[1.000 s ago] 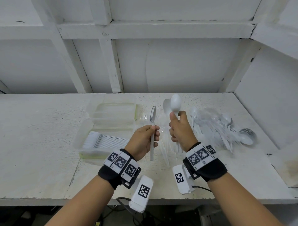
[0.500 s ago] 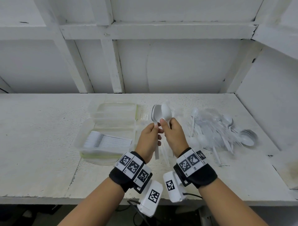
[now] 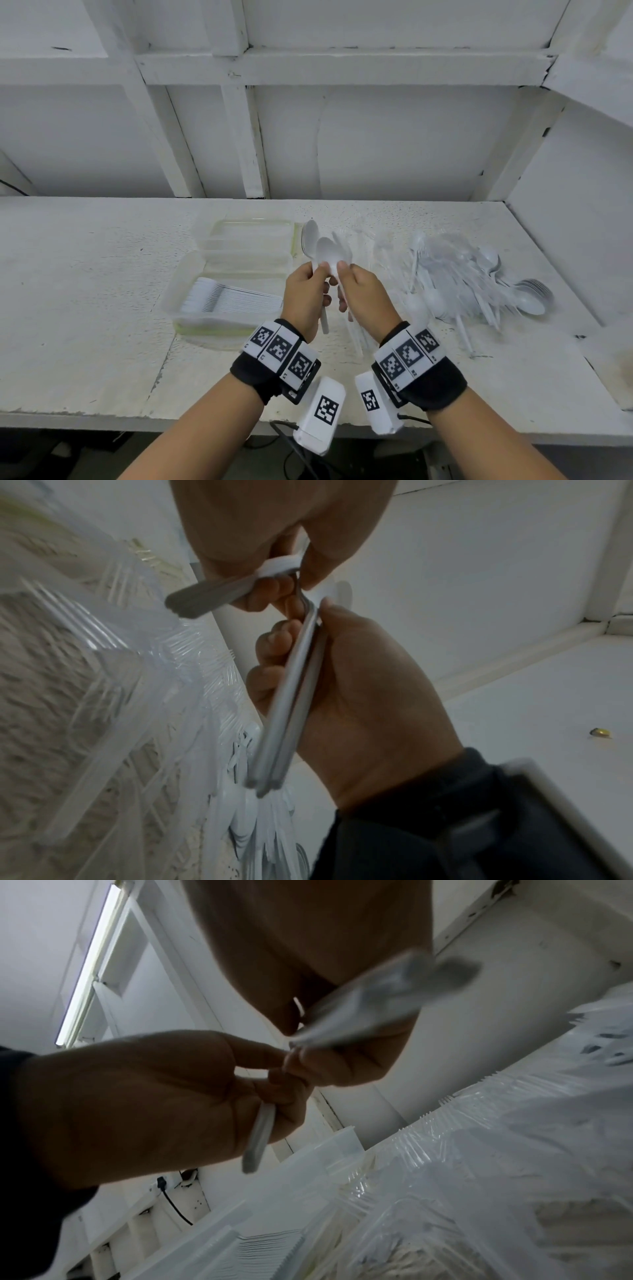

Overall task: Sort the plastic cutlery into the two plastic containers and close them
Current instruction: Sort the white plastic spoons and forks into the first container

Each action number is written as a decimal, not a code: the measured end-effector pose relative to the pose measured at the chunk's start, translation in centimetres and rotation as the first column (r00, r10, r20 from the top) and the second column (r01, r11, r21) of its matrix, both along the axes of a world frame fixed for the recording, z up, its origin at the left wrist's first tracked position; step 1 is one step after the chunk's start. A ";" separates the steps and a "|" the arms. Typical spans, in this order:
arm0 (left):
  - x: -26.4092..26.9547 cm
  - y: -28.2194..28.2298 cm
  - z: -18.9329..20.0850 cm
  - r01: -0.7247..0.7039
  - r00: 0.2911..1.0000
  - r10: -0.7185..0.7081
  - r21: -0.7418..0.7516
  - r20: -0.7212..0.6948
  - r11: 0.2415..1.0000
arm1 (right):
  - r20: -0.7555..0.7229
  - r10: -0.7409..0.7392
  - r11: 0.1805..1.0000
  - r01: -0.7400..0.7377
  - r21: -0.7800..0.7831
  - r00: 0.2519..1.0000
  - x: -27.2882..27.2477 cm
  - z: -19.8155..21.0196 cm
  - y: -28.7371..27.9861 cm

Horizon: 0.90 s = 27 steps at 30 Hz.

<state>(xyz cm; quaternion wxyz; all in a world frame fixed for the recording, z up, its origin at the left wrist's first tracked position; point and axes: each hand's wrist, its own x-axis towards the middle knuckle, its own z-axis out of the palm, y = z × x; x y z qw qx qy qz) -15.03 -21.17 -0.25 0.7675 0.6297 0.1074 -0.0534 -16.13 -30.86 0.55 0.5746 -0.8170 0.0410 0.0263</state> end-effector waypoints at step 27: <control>1.0 -0.6 -0.1 -0.129 0.992 0.129 0.067 0.000 0.989 | 0.541 -0.006 0.955 0.165 -0.246 0.841 0.1 -2.3 -0.1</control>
